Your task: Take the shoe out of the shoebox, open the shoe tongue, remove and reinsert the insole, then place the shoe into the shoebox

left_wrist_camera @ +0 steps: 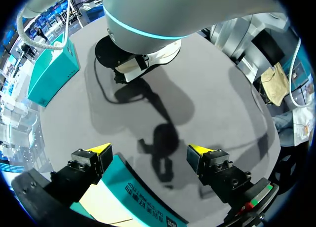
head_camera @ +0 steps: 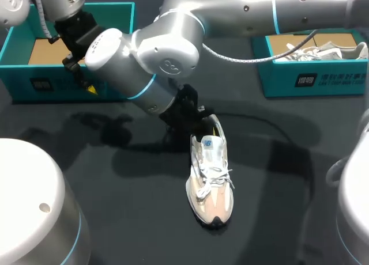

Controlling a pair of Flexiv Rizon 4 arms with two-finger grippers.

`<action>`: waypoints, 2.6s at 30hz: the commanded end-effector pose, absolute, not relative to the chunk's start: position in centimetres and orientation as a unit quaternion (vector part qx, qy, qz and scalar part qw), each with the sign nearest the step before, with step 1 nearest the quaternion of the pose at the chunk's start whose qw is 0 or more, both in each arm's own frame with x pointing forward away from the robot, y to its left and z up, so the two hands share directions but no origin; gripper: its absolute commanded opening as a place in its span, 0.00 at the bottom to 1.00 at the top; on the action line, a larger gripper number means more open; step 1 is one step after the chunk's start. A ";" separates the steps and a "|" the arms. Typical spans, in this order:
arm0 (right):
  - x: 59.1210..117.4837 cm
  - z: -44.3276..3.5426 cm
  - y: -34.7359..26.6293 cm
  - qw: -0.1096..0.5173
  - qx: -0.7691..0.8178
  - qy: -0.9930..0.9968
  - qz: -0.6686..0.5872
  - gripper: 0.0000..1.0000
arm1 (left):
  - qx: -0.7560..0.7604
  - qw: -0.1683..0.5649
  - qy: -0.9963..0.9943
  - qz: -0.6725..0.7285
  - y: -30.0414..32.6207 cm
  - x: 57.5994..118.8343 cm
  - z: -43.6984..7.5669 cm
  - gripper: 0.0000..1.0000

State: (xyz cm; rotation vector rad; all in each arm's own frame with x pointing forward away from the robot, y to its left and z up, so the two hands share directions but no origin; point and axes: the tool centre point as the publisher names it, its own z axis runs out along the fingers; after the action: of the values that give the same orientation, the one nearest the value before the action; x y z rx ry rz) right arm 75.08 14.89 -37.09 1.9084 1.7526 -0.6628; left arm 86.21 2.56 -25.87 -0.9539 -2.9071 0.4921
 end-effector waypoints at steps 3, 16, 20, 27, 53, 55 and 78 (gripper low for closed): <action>74.0 -35.0 15.1 0.289 0.767 0.535 -0.205 0.00 | -0.308 0.021 -0.938 0.158 2.5 86.1 -25.9 1.00; 74.2 -37.2 13.4 0.266 0.774 0.535 -0.211 0.00 | -0.308 0.021 -0.938 0.158 2.5 86.1 -25.9 1.00; 74.2 -37.6 13.3 0.257 0.777 0.535 -0.207 0.00 | -0.308 0.021 -0.938 0.158 2.5 86.1 -25.9 1.00; 73.9 -37.0 13.5 0.255 0.780 0.536 -0.199 0.00 | -0.308 0.021 -0.938 0.158 2.5 86.1 -25.9 1.00; 73.6 -34.6 14.9 0.280 0.783 0.529 -0.171 0.00 | -0.396 0.004 -0.901 0.177 6.2 86.7 -22.9 1.00; 73.6 -34.8 14.6 0.280 0.783 0.529 -0.171 0.00 | -0.397 0.002 -0.901 0.176 6.4 86.7 -22.9 1.00; 74.4 -37.2 15.0 0.207 0.802 0.551 -0.100 0.00 | -0.425 -0.007 -0.888 0.174 8.1 87.5 -22.2 1.00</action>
State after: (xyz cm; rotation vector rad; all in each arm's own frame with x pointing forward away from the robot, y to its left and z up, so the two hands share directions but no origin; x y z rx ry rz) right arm 75.33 15.34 -38.53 2.0124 1.8554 -0.4152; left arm 87.48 8.04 -22.16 -1.3398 -2.8027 0.5502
